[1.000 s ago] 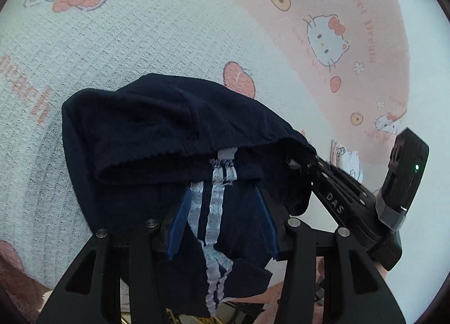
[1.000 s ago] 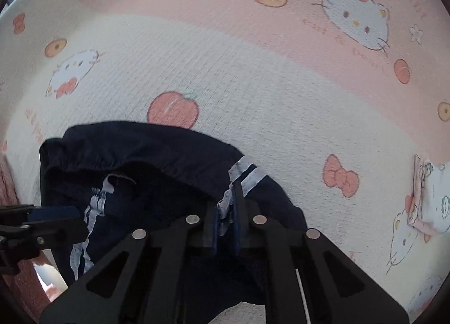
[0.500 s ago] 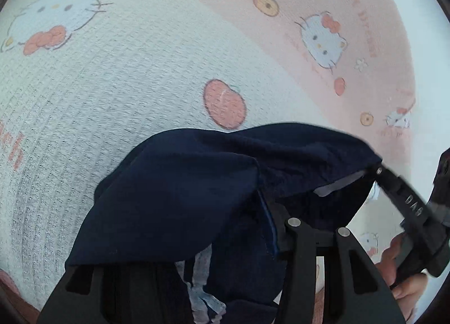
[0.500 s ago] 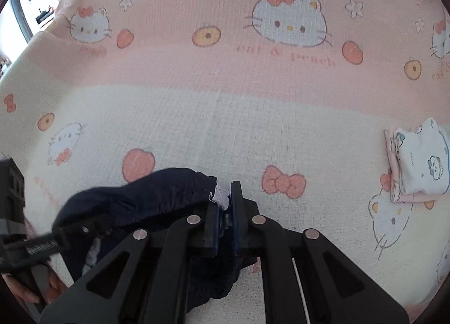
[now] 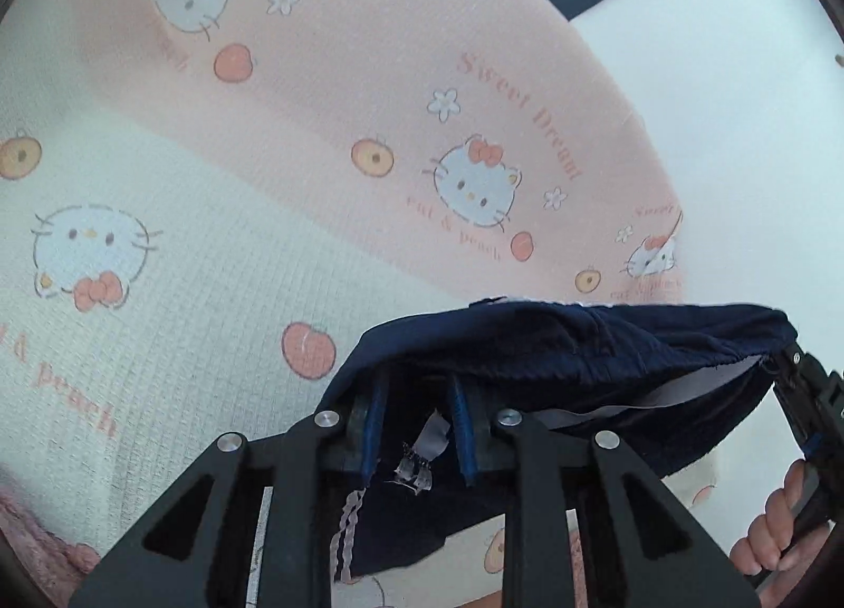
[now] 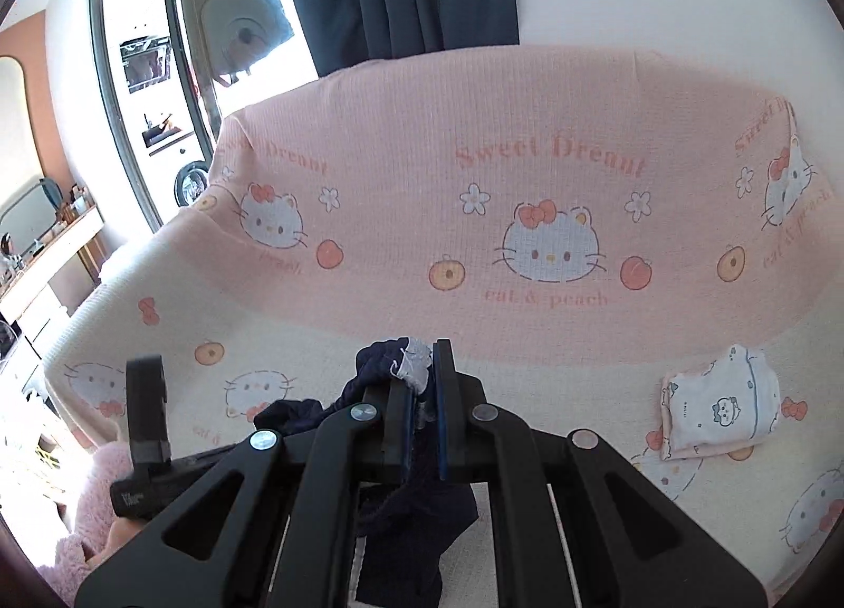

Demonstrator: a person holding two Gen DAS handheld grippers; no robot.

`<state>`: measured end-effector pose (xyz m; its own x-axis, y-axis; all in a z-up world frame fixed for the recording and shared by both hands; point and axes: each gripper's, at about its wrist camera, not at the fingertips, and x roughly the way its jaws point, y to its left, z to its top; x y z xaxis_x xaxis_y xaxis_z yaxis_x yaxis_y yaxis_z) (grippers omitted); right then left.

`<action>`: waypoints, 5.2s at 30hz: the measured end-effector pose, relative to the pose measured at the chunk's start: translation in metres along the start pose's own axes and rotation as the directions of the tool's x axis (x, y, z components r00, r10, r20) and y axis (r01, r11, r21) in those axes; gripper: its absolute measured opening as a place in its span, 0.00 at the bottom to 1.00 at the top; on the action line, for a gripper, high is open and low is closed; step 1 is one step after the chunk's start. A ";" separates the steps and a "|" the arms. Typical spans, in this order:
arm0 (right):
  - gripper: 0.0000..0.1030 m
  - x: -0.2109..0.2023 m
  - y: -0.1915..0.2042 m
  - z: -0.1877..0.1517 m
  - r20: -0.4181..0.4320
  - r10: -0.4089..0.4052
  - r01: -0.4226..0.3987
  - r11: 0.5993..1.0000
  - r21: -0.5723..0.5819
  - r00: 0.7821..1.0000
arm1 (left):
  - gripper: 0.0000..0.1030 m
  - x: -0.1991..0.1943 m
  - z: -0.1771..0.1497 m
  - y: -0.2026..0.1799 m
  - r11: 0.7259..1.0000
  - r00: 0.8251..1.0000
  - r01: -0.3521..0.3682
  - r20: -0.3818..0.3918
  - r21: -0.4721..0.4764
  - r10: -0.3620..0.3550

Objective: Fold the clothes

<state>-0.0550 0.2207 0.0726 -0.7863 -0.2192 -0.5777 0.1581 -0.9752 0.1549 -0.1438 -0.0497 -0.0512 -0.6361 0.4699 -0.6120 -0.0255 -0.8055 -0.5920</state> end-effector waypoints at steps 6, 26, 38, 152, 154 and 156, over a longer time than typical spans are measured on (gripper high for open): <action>0.05 -0.053 -0.002 0.018 0.089 0.075 -0.080 0.995 0.053 0.993 | 0.12 -0.042 0.028 -0.042 0.987 0.996 -0.058 0.076 0.151 0.047; 0.07 -0.039 -0.028 -0.078 -0.210 0.130 -0.079 0.969 0.234 0.969 | 0.40 0.065 -0.100 -0.019 0.981 0.879 0.016 -0.470 0.194 0.078; 0.08 -0.081 -0.017 -0.073 -0.133 0.158 -0.125 0.965 0.229 0.978 | 0.47 0.083 -0.092 -0.024 0.938 0.882 -0.204 -0.362 0.281 0.301; 0.18 0.018 -0.059 -0.067 -0.289 -0.135 0.149 0.989 0.025 0.948 | 0.07 0.003 0.004 -0.020 0.936 0.932 -0.134 -0.279 0.326 0.231; 0.18 0.062 -0.073 -0.115 -0.436 -0.141 0.177 0.983 0.044 0.889 | 0.07 0.046 -0.028 0.012 0.929 0.876 -0.187 -0.374 0.320 0.305; 0.18 0.102 -0.089 -0.159 -0.567 -0.094 0.189 0.976 0.111 0.818 | 0.08 0.075 -0.052 0.032 0.915 0.817 -0.228 -0.446 0.333 0.366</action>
<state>-0.0543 0.2807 -0.1281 -0.3195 -0.1052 -0.9417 -0.0602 -0.9896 0.1310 -0.1523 -0.0217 -0.1434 -0.1855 0.2500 -0.9503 -0.1350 -0.9644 -0.2273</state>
